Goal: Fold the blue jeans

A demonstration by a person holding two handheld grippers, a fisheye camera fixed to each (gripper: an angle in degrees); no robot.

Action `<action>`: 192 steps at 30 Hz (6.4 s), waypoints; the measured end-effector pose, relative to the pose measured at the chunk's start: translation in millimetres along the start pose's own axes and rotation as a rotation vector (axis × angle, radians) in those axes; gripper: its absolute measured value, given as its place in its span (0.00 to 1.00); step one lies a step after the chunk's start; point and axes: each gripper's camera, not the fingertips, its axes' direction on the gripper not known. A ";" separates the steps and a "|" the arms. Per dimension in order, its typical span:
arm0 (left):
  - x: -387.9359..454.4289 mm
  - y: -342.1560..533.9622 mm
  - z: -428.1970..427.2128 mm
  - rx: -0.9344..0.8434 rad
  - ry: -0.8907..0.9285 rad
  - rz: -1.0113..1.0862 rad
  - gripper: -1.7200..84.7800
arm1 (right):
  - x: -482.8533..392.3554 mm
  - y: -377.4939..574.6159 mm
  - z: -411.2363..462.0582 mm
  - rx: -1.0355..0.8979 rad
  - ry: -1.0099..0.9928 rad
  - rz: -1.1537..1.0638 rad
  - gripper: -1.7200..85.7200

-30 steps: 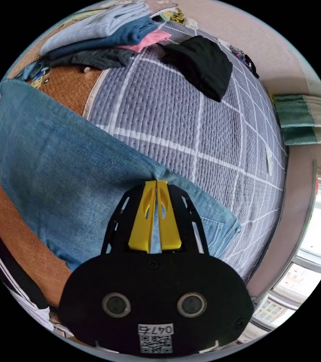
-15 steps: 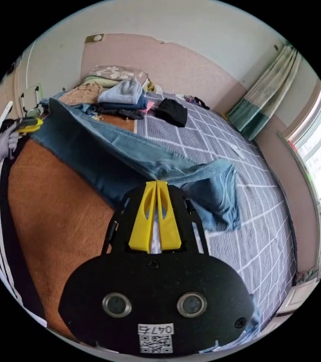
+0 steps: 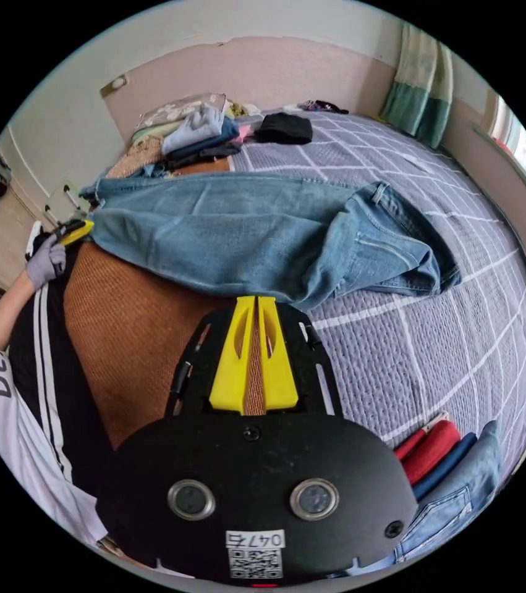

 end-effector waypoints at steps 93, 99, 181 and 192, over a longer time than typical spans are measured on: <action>118.0 -288.2 -196.8 -0.786 -0.579 0.658 0.01 | -110.2 -39.3 149.5 -0.501 -0.504 -0.526 0.03; 22.0 -283.1 -176.2 -0.840 -0.379 0.453 0.01 | -108.2 -72.2 141.8 -0.622 -0.614 -0.554 0.03; -170.9 -22.1 -349.7 -0.189 -0.288 0.236 0.08 | -530.8 -74.9 -42.4 -0.192 -0.600 -1.303 0.04; -48.6 -42.2 -143.2 -0.445 -0.416 0.442 0.02 | -386.8 -61.2 -83.6 0.075 -0.368 -0.671 0.01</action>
